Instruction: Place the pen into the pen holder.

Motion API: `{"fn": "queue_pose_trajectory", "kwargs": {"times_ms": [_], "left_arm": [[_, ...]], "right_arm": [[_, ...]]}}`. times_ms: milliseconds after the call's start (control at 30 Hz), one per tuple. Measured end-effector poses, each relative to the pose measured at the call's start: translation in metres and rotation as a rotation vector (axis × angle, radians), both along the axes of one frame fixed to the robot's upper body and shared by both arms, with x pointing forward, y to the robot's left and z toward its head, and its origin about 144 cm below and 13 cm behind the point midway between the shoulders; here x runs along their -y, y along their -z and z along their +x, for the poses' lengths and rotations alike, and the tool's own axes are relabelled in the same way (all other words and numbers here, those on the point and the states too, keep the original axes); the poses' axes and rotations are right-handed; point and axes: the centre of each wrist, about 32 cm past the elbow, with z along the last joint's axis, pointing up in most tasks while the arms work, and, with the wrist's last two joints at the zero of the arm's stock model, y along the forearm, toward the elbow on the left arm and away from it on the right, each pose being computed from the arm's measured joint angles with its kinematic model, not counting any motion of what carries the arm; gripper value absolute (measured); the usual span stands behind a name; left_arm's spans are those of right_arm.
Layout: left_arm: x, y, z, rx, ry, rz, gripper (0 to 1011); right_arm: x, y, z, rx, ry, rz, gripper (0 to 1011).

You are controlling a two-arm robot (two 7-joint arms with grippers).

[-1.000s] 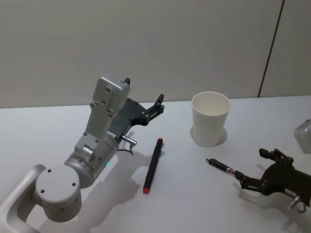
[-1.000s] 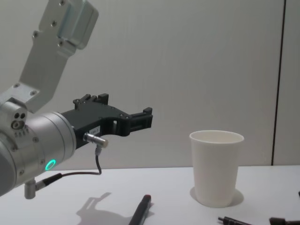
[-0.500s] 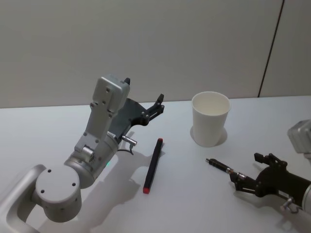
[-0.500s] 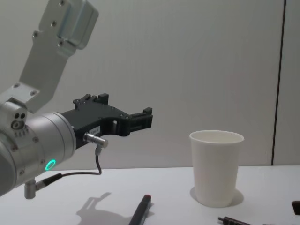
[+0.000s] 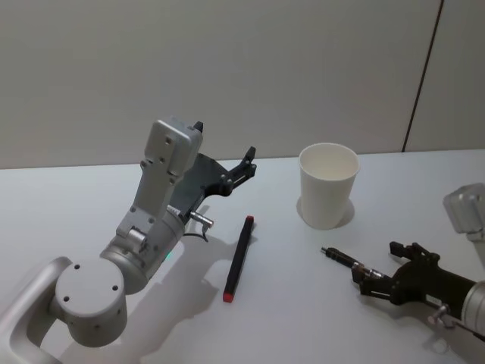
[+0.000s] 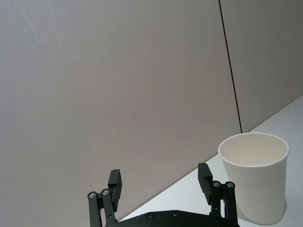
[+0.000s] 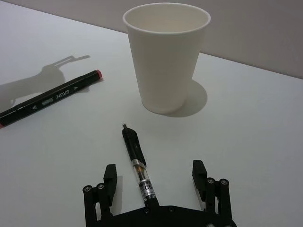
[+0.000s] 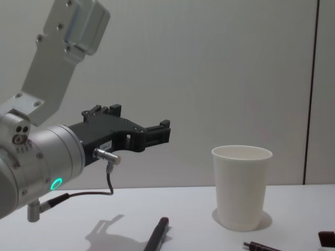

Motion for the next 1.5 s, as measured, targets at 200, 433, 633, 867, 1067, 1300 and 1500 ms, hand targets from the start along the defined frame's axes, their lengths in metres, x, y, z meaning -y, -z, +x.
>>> {"fn": "queue_pose_trajectory", "kwargs": {"times_ms": [200, 433, 633, 867, 1067, 1300, 1500], "left_arm": [[0.0000, 0.0000, 0.0000, 0.000, 0.000, 0.000, 1001], [0.0000, 0.0000, 0.0000, 0.000, 0.000, 0.000, 1001], [0.0000, 0.0000, 0.0000, 0.000, 0.000, 0.000, 1001], [0.0000, 0.0000, 0.0000, 0.000, 0.000, 0.000, 1001], [0.0000, 0.0000, 0.0000, 0.000, 0.000, 0.000, 1001], [0.0000, 0.0000, 0.0000, 0.000, 0.000, 0.000, 1001], [0.0000, 0.0000, 0.0000, 0.000, 0.000, 0.000, 1001]], "right_arm": [[-0.0013, 0.0013, 0.0041, -0.012, -0.002, 0.009, 1001], [-0.0027, 0.0023, 0.0075, -0.020, -0.017, 0.016, 1001], [-0.0045, 0.0026, 0.0090, -0.021, -0.038, 0.019, 1001], [-0.0058, 0.0027, 0.0092, -0.019, -0.054, 0.019, 1001], [-0.0061, 0.0022, 0.0087, -0.016, -0.059, 0.014, 1001], [-0.0066, 0.0011, 0.0082, -0.012, -0.057, 0.002, 1001], [-0.0070, -0.0004, 0.0080, -0.010, -0.055, -0.012, 1001]]}}
